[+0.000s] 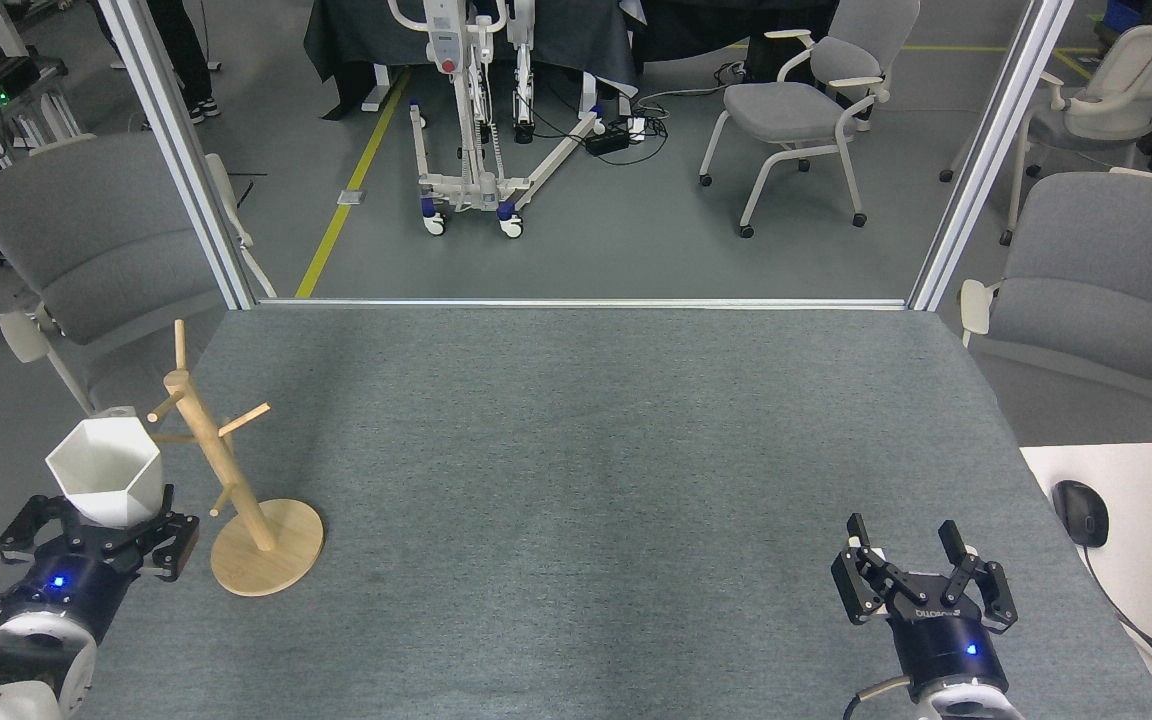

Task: Hang cup on storage rack
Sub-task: 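Hook the cup onto a peg of the wooden rack with the left gripper, then release the cup and pull the left gripper back from the rack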

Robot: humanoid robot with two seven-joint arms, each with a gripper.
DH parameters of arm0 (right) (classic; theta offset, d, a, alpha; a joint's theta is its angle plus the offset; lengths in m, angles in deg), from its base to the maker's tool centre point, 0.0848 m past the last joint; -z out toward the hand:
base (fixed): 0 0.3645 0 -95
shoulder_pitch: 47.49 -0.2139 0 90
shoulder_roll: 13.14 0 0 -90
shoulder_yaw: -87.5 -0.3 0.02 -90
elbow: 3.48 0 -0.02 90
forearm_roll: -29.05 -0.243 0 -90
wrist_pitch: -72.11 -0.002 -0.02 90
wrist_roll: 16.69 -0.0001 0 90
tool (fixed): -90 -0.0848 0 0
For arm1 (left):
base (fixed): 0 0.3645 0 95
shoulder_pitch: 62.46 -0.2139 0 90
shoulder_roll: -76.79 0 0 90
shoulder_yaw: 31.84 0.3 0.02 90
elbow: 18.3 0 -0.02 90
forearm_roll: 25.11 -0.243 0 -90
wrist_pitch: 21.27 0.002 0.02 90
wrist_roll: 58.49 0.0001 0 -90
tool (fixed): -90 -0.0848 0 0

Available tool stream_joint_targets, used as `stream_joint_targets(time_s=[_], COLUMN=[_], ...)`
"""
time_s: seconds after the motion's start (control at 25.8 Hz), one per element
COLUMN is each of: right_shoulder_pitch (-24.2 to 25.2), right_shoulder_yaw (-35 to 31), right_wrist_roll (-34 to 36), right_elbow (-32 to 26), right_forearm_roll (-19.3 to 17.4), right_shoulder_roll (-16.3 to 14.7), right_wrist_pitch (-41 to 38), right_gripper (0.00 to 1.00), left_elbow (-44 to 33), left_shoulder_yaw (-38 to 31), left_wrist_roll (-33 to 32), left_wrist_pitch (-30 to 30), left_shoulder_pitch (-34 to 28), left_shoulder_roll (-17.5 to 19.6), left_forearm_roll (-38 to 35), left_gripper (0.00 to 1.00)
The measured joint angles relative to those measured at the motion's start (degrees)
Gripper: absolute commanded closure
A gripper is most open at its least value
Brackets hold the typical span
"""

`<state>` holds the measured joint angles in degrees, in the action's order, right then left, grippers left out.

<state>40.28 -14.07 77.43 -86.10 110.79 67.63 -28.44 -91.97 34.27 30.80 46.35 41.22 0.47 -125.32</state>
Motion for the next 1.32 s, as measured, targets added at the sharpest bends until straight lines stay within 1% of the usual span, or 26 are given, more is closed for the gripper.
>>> stream_joint_targets(time_s=[0.43, 0.5, 0.54, 0.58, 0.62, 0.77, 0.89, 1.32], right_shoulder_pitch=[-0.1, -0.1, -0.1, -0.1, -0.1, -0.1, -0.1, -0.1], right_shoulder_yaw=[0.0, 0.0, -0.1, -0.1, -0.1, -0.1, -0.2, -0.4], right_wrist_roll=[0.0, 0.0, 0.0, 0.0, 0.0, -0.1, -0.2, 0.0], right_elbow=[0.0, 0.0, 0.0, 0.0, 0.0, 0.0, 0.0, 0.0], right_forearm_roll=[0.0, 0.0, 0.0, 0.0, 0.0, 0.0, 0.0, 0.0], right_shoulder_roll=[1.1, 1.1, 1.1, 1.1, 1.1, 1.2, 1.2, 1.1], right_wrist_pitch=[0.0, 0.0, 0.0, 0.1, 0.1, 0.1, 0.1, 0.1], right_gripper=[0.0, 0.0, 0.0, 0.0, 0.0, 0.0, 0.0, 0.0], left_elbow=[1.5, 1.9, 2.3, 2.6, 2.9, 4.2, 5.1, 8.1], left_shoulder_yaw=[3.6, 4.0, 4.1, 4.2, 4.3, 5.0, 5.6, 6.0], left_wrist_roll=[0.0, -0.3, -0.9, -1.3, -1.7, -2.3, -2.4, -0.6], left_wrist_pitch=[0.1, 0.2, 0.2, 0.4, 0.9, 4.6, 5.9, 6.5], left_shoulder_pitch=[0.7, 0.7, 0.8, 1.0, 1.0, 1.2, 1.2, 0.6], left_shoulder_roll=[0.0, -0.2, -0.3, -0.3, -0.4, -0.6, -1.2, -4.8], left_forearm_roll=[-0.3, -0.4, -0.4, -0.3, -0.3, -0.1, 0.0, 0.4], left_gripper=[1.0, 0.72, 0.46, 0.13, 0.04, 0.02, 0.02, 0.01])
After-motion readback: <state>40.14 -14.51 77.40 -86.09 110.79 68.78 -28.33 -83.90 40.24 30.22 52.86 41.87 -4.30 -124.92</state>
